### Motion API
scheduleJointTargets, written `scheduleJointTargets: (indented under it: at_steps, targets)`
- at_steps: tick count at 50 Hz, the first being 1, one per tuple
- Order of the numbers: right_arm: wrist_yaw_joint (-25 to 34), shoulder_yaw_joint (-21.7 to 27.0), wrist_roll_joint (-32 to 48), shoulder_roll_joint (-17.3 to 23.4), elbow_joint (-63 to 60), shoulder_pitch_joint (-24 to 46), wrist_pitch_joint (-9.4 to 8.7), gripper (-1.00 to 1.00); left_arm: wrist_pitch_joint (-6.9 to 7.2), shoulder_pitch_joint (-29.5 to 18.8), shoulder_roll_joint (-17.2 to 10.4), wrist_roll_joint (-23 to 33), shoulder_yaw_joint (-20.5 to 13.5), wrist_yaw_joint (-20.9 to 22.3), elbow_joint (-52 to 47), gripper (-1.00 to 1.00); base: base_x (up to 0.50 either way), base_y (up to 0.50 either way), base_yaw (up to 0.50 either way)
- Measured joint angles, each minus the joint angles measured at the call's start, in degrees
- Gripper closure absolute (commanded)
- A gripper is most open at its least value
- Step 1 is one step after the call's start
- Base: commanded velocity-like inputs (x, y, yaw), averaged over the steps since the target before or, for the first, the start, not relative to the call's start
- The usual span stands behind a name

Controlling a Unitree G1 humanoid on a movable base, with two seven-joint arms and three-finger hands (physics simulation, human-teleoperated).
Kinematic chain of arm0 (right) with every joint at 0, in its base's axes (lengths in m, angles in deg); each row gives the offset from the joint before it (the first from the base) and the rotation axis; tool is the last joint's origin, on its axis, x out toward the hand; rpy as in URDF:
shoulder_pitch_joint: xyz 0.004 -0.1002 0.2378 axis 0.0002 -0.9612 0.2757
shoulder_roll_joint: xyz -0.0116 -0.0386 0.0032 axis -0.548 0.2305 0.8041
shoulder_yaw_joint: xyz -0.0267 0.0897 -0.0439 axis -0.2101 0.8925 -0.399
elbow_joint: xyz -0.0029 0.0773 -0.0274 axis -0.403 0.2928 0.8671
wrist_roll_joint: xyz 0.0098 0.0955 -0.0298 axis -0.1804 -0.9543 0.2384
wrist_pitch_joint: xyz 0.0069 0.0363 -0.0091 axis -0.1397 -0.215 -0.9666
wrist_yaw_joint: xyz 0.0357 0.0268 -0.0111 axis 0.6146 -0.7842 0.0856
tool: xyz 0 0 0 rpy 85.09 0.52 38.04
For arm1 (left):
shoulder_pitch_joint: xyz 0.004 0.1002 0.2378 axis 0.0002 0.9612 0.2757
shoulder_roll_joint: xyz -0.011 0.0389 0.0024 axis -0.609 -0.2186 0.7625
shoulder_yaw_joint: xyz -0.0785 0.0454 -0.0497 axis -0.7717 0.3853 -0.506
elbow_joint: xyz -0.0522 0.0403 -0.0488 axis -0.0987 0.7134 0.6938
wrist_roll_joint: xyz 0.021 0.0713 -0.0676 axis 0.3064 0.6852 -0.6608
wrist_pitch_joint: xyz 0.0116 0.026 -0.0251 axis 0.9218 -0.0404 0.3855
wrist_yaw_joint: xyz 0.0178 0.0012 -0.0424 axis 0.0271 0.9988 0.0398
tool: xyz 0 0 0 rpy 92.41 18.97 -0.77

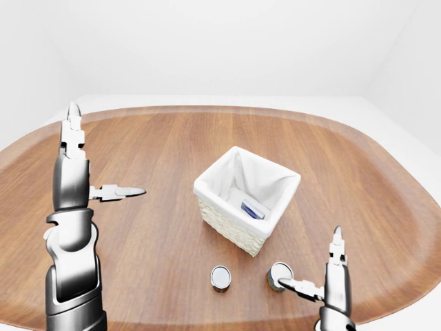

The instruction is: Pick up the alphabet soup and the cream cheese box, and put them in the basket.

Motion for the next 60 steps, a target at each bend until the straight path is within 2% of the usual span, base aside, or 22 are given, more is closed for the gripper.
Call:
scheduleJointTargets:
  at_steps: [20,60]
  targets:
    - [-3.04,-1.42,1.97,1.03,4.28,2.28,0.00,-1.00,0.24,-0.18,-0.10,0.45,0.17,0.00,0.33,-1.00,0.00,0.00,0.00]
    - [-3.07,-7.88,3.90,3.45,9.73,4.27,0.00,-1.00,0.09,-0.15,-0.09,0.76,0.20,-0.27,0.68,-1.00,0.00,0.00,0.00]
